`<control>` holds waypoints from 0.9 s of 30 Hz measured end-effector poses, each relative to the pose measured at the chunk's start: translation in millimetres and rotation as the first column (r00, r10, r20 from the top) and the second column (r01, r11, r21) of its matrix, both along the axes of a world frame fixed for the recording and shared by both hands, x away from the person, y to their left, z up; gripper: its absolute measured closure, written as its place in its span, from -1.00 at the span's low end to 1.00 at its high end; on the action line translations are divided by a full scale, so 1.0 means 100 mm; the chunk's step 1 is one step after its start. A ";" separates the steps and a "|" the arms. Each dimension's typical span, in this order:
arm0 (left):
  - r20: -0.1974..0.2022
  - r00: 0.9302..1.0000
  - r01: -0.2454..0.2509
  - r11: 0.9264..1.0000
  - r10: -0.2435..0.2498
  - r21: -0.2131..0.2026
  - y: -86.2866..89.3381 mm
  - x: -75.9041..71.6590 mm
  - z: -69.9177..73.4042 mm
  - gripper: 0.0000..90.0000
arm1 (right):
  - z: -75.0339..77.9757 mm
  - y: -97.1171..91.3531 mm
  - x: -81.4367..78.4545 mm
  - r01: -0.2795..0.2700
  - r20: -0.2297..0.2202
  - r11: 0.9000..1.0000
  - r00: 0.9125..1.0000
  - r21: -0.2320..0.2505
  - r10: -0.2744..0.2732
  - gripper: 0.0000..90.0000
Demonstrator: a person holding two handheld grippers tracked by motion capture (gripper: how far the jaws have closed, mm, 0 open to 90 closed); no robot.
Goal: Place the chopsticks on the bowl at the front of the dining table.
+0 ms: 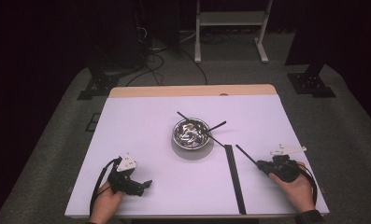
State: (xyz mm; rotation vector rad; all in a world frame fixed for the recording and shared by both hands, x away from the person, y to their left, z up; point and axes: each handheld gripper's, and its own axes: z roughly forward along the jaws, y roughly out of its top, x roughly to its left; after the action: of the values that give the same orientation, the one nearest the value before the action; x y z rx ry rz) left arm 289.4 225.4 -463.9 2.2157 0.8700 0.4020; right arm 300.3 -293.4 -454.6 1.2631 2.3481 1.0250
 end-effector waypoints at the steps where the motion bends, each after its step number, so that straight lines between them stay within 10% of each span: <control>1: 0.000 1.000 0.000 1.000 0.000 0.000 0.00 0.00 0.00 -1.00 | 0.00 0.00 0.00 0.001 -0.001 1.000 1.000 0.001 -0.001 0.91; 27: -0.001 1.000 0.000 1.000 0.000 -0.002 0.00 0.00 0.00 -1.00 | 0.35 0.06 0.00 -0.031 0.082 0.996 0.996 0.083 0.024 0.91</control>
State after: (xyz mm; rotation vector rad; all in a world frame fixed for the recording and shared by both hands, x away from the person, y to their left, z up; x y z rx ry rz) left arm 289.5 225.5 -464.0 2.2143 0.8704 0.4006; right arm 300.6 -287.2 -419.9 1.1979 2.2897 1.1725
